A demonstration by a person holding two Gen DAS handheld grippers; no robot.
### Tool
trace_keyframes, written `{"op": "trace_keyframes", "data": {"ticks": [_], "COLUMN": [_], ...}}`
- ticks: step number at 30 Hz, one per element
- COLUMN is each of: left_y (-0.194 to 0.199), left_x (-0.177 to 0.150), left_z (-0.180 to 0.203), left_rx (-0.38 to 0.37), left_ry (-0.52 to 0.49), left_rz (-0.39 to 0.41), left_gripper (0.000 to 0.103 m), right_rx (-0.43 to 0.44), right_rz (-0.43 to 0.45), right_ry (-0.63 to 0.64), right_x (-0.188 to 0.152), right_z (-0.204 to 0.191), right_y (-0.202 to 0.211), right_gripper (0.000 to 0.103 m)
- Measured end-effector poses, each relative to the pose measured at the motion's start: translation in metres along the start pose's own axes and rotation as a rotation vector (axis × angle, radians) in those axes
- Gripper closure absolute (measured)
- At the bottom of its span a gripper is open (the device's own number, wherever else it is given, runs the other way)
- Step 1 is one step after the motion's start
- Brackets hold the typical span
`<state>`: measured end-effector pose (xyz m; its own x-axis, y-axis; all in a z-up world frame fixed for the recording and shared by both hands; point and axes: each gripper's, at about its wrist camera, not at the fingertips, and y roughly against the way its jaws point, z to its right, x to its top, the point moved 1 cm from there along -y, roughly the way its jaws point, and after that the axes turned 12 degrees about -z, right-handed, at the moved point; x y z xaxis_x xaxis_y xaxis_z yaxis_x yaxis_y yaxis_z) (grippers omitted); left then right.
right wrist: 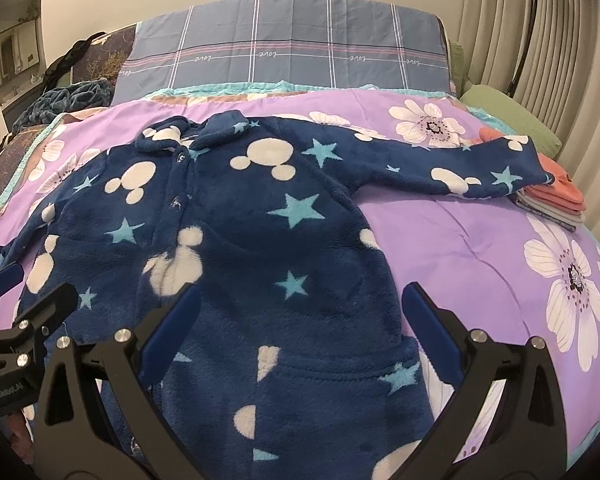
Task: Fold small clothes
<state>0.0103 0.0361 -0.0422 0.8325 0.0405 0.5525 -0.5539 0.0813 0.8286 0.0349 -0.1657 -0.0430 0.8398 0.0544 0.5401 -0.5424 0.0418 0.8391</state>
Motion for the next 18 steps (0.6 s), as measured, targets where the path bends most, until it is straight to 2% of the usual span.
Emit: {"op": "trace_keyframes", "data": {"ticks": [7, 18], "left_y": [-0.0003, -0.0004], "left_x": [-0.0012, -0.0031], "left_z": [0.0021, -0.0014], "left_rx": [-0.036, -0.047], "left_ry": [-0.016, -0.007], "left_rz": [0.002, 0.004], "left_gripper": [0.001, 0.001], "right_rx": [0.002, -0.002], "right_rz": [-0.001, 0.005], "right_ry": [0.001, 0.016], "right_x": [-0.0001, 0.0005], "right_z": [-0.0001, -0.0023], "right_y": [0.0, 0.0004], "right_gripper": [0.002, 0.002]}}
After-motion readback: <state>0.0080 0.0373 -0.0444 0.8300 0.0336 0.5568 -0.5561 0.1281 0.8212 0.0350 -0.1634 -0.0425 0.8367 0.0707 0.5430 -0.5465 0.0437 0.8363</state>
